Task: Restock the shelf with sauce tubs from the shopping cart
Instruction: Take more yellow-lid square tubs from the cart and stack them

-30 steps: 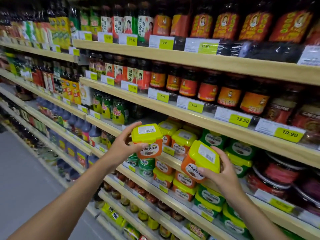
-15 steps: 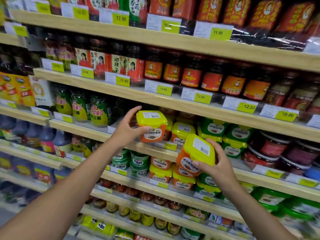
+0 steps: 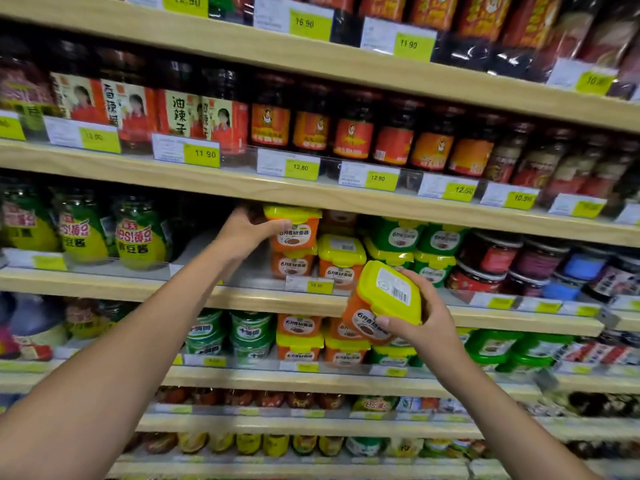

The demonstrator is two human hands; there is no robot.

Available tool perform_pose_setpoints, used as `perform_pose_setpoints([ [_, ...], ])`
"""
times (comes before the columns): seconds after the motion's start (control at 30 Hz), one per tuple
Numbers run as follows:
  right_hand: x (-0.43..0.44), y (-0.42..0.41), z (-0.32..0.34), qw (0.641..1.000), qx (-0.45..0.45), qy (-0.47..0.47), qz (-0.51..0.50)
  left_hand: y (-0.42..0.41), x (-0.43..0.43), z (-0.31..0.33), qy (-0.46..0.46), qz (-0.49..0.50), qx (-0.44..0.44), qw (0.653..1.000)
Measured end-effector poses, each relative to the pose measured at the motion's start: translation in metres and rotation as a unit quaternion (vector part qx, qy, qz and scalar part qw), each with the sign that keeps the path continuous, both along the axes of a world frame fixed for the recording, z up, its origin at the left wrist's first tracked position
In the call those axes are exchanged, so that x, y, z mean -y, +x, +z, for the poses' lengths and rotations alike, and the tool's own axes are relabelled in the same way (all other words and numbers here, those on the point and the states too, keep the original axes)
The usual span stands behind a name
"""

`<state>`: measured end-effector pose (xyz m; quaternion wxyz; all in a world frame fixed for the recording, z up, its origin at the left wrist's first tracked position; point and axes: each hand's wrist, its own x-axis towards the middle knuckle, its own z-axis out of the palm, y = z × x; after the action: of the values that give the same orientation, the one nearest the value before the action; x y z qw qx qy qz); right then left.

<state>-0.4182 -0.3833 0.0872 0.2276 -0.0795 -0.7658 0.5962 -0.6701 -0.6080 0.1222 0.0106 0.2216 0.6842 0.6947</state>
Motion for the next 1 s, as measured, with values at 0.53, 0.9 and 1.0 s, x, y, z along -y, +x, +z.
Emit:
perform_pose_setpoints([
  [0.53, -0.003, -0.015, -0.001, 0.999, 0.007, 0.008, -0.034, -0.039, -0.002, -0.026, -0.087, -0.083, -0.037, 0.992],
  [0.9, -0.002, -0.027, 0.005, 0.999, 0.018, 0.020, -0.035, -0.037, 0.002, -0.024, -0.174, -0.055, -0.047, 0.982],
  [1.0, -0.004, -0.028, 0.011, 0.998, 0.025, 0.029, -0.047, -0.017, 0.010, -0.028, -0.287, 0.072, -0.116, 0.948],
])
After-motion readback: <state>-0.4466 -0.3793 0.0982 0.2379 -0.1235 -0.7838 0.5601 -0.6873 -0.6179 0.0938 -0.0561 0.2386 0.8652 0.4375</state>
